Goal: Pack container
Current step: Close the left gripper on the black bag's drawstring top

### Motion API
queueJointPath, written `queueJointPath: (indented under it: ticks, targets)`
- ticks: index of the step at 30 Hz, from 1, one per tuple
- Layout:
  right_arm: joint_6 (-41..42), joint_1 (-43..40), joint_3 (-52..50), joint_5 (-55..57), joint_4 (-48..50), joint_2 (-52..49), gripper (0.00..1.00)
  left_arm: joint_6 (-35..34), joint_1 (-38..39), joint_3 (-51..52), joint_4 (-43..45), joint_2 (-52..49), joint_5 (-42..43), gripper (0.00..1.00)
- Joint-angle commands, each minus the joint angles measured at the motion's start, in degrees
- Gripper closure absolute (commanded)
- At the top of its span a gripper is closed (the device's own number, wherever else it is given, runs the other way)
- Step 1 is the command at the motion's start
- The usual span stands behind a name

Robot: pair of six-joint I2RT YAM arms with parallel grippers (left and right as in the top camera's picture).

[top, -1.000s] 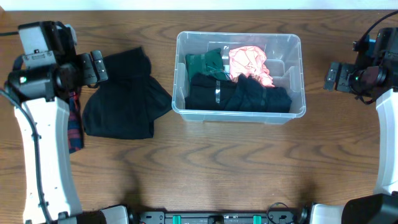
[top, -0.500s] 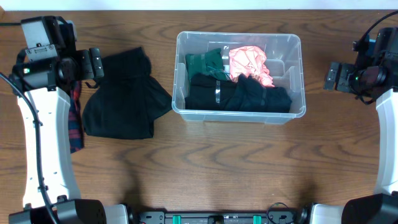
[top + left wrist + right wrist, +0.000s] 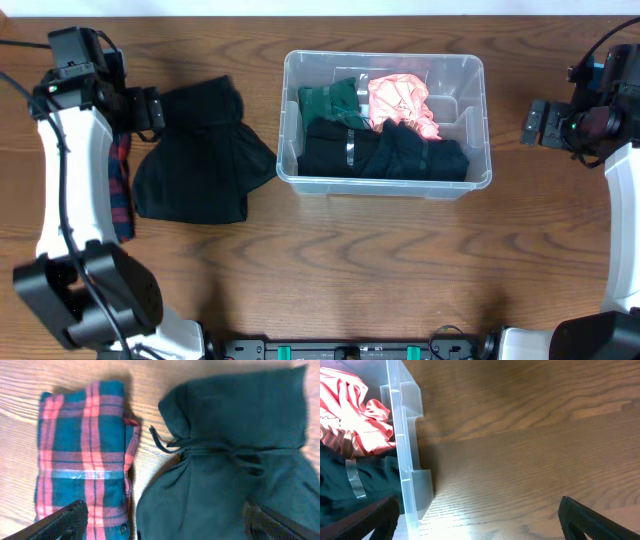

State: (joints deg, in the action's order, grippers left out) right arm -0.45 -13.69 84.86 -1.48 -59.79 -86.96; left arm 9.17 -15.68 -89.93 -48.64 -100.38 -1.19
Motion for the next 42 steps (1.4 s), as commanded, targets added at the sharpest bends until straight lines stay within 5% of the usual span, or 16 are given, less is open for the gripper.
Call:
queueJointPath:
  ticks: [1, 10, 42]
  targets:
    - [0.6, -0.3, 0.2, 0.2, 0.0, -0.1, 0.01, 5.3, -1.1, -0.9, 0.1, -3.0, 5.3, 0.02]
    - [0.6, -0.3, 0.2, 0.2, 0.0, -0.1, 0.01, 10.8, -3.8, -0.9, 0.5, -9.5, 12.4, 0.02]
    - [0.6, -0.3, 0.2, 0.2, 0.0, -0.1, 0.01, 14.8, -4.0, -0.3, 6.3, -29.1, 15.6, 0.02]
